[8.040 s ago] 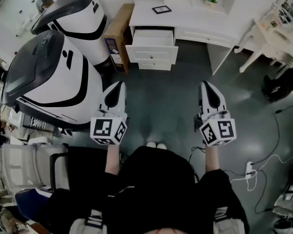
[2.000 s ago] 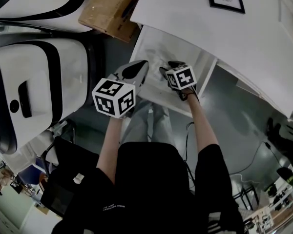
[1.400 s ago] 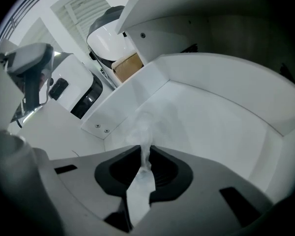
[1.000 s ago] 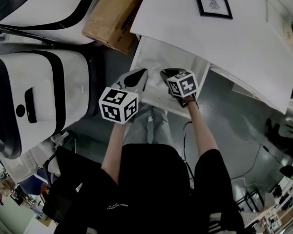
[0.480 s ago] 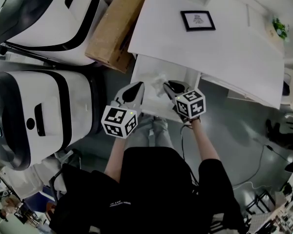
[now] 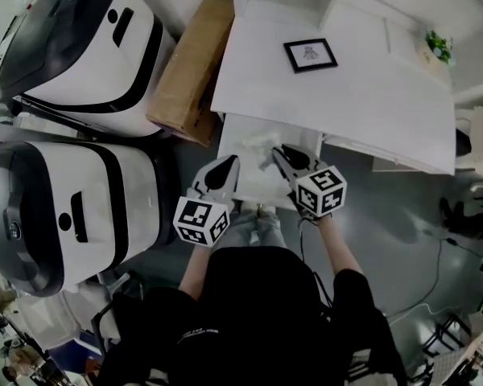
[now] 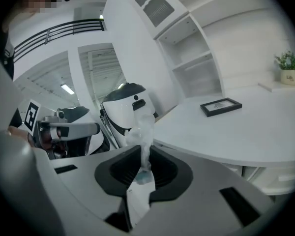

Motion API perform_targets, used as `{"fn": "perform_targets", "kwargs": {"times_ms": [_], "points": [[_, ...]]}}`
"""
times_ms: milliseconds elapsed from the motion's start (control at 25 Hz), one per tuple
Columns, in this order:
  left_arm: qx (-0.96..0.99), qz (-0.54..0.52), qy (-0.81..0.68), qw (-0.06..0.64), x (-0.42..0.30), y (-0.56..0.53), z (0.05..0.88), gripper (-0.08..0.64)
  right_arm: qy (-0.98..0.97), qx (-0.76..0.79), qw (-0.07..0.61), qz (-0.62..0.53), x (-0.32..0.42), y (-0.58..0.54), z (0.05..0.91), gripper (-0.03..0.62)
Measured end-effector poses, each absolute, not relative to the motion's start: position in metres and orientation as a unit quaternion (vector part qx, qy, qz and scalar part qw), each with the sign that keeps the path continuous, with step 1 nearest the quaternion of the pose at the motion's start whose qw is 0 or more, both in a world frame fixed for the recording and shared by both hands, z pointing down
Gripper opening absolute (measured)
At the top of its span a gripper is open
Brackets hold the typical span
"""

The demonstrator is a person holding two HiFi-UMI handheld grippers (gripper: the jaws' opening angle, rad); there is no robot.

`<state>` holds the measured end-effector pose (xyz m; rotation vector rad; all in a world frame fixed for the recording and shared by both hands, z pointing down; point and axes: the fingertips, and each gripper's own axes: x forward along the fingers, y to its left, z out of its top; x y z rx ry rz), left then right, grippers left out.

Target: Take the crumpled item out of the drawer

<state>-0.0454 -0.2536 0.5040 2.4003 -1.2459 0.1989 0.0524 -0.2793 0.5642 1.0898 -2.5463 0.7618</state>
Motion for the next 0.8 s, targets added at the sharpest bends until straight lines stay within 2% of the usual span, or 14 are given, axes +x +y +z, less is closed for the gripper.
{"fn": "perform_targets", "kwargs": {"times_ms": [400, 800], "points": [[0.873, 0.046, -0.451, 0.179, -0.052, -0.244, 0.464, -0.002, -0.875, 0.422, 0.058, 0.230, 0.078, -0.273, 0.496, 0.044], [0.879, 0.030, -0.462, 0.115, -0.062, -0.252, 0.417, -0.002, -0.876, 0.451, 0.003, 0.171, 0.104, -0.264, 0.433, 0.046]]}}
